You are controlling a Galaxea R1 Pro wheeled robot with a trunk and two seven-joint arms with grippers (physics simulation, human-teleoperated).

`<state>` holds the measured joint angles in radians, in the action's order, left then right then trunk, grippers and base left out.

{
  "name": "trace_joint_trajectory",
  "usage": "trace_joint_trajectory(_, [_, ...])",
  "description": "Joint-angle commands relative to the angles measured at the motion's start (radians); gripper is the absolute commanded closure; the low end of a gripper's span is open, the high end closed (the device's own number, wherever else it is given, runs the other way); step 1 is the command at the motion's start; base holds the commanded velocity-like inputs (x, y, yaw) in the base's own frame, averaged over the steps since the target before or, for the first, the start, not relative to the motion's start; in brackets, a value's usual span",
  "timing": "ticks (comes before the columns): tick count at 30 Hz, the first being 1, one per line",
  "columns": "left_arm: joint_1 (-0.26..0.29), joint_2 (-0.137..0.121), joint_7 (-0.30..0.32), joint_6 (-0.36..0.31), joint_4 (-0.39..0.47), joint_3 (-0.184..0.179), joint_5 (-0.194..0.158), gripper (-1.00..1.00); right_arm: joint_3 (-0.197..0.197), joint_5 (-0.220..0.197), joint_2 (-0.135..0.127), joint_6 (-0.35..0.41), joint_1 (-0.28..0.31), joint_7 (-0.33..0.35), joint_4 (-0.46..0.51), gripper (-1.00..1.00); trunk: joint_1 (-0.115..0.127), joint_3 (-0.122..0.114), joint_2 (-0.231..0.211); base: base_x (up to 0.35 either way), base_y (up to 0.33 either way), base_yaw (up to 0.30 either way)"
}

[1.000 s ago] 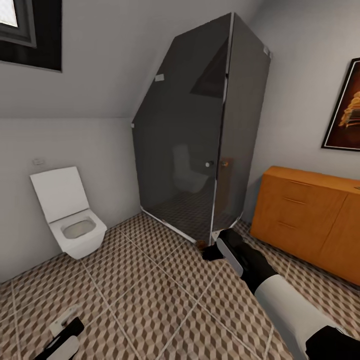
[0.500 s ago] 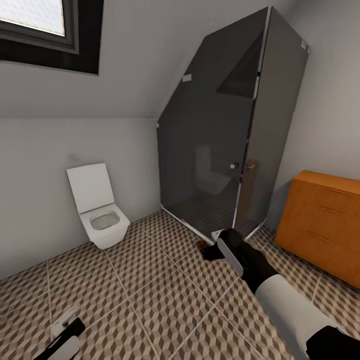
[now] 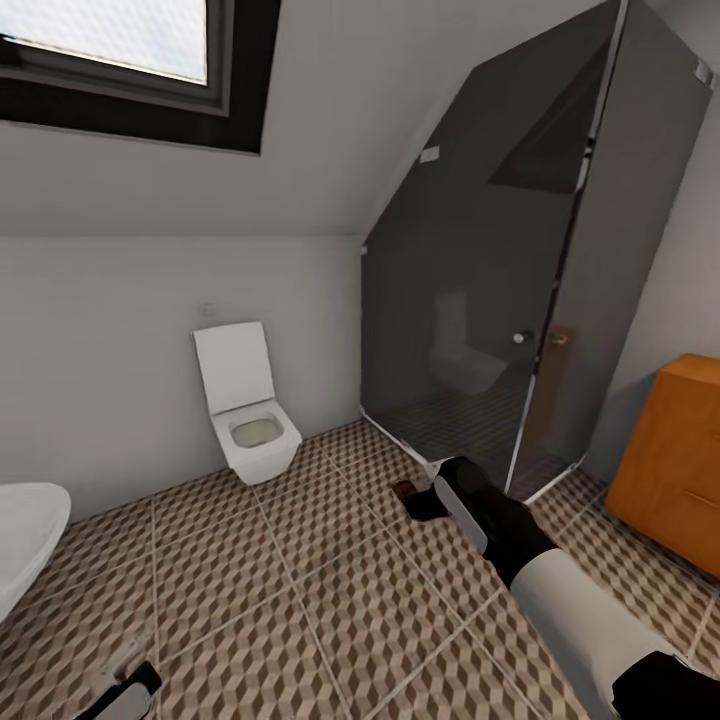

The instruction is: Take the four mousetraps from the cabinet in the bathroom and place them on the bathroom floor. Make sure all four end up on the same floor surface, and ensure that at least two of them are either under or directly next to the same bathroom sink.

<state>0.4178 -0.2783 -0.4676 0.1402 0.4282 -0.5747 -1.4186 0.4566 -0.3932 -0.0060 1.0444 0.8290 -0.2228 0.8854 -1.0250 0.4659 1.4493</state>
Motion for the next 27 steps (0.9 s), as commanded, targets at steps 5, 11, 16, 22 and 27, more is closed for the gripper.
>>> trace_joint_trajectory(5, [0.001,-0.003,-0.004,-0.072,-0.013,-0.009,-0.087,1.0,0.002,-0.013,-0.001,0.003,0.001,-0.01,0.001,1.0,0.0,0.001,0.001,0.0,0.0,0.293])
trace_joint_trajectory(11, [0.001,-0.004,-0.004,-0.091,-0.017,-0.01,-0.111,1.0,0.002,-0.013,-0.002,0.003,0.001,-0.01,0.001,1.0,0.0,0.001,0.001,0.0,0.0,0.293])
trace_joint_trajectory(16, [0.001,-0.003,-0.005,-0.092,-0.037,-0.009,-0.115,1.0,0.002,-0.012,-0.003,0.003,0.001,-0.01,0.001,1.0,0.0,0.001,0.001,0.0,0.0,0.293])
trace_joint_trajectory(22, [0.001,-0.002,-0.005,-0.093,-0.047,-0.008,-0.115,1.0,0.002,-0.012,-0.003,0.003,0.001,-0.01,0.0,1.0,0.0,0.001,0.001,0.0,0.0,0.293])
trace_joint_trajectory(27, [0.001,-0.002,-0.005,-0.093,-0.049,-0.008,-0.116,1.0,0.002,-0.012,-0.003,0.003,0.001,-0.01,0.0,1.0,0.0,0.001,0.001,0.0,0.0,0.293])
